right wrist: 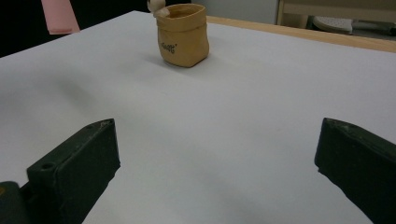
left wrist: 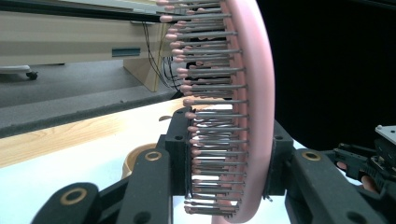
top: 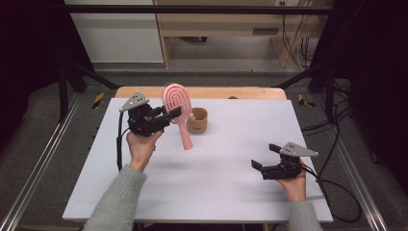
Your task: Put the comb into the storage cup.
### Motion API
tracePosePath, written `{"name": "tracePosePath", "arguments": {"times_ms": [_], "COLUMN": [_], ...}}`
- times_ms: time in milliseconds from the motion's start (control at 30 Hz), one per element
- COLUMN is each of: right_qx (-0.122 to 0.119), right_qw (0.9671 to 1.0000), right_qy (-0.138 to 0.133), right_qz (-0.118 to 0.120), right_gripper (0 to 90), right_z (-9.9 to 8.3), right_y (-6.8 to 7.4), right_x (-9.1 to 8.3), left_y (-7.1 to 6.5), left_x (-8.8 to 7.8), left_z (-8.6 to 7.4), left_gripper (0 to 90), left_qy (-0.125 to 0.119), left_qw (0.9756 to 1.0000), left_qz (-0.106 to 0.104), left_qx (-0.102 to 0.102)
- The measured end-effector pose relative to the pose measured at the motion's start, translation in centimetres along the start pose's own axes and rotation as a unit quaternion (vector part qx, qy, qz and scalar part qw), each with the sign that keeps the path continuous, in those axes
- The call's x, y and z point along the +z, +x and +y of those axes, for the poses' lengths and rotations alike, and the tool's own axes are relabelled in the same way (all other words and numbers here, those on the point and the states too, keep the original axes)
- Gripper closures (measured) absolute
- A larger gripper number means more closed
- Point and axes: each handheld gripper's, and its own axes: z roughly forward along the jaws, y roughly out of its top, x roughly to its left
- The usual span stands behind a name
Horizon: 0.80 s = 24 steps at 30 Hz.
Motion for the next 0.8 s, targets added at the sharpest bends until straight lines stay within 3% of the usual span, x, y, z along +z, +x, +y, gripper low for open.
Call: {"name": "tracePosePath", "arguments": {"times_ms": [800], "right_qx": [0.003], "right_qw": [1.0], "right_qy": [0.003], "right_qz": [0.003], "right_gripper": [0.2], "right_z": [-0.1], "right_y": [0.0], "right_x": [0.0], "left_y": [0.9], "left_x": [2.6], "left_z": [1.7], "left_gripper": [63.0], "left_qy": [0.005], "left_qw": [0.9999], "left_qz": [0.016], "left_qx": [0.001]}}
